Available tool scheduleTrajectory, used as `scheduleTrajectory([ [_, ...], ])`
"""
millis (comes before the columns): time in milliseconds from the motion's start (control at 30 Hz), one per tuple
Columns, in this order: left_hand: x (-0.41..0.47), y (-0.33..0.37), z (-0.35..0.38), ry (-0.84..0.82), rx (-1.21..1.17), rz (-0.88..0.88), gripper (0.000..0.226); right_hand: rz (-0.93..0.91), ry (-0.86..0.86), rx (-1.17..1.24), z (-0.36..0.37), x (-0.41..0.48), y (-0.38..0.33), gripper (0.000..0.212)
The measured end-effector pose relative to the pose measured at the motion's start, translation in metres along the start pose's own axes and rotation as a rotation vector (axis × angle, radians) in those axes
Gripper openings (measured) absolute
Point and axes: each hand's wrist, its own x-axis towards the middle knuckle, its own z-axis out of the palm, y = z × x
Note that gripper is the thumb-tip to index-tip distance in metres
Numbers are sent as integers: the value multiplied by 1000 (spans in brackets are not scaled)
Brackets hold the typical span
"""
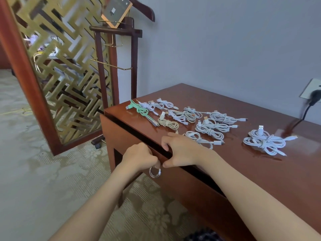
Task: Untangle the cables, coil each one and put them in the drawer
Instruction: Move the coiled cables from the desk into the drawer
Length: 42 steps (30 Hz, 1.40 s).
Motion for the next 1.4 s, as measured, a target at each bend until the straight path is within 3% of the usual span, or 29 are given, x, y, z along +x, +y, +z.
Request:
scheduleTrajectory([
  [133,-7,-8,-20,-126,93,14,20,-42,-66,-160,-5,-1,-15,36],
  [333,-3,-3,-57,-62,85,-10,16,-131,-117,-300,-4,-3,-34,39],
  [467,6,0,-63,93,85,22,15,-65,-168,-140,-4,-2,-36,34],
  [633,23,2,-54,140,149,52,15,15,-346,218,-9,-5,-37,31],
  [900,61,20,-65,314,201,118,19,16,-538,583,-8,-2,-39,18],
  [967,73,20,-68,363,193,133,23,31,-443,639,-14,3,-36,18],
  [1033,85,18,-69,407,202,151,33,106,-236,659,-23,11,-27,17],
  [1133,101,15,-67,460,335,168,46,208,183,438,-29,29,-5,19],
  [1200,112,11,-65,466,445,149,54,289,367,308,-29,40,7,17],
  [1400,127,-11,-66,466,531,124,50,366,330,54,-8,59,22,36],
])
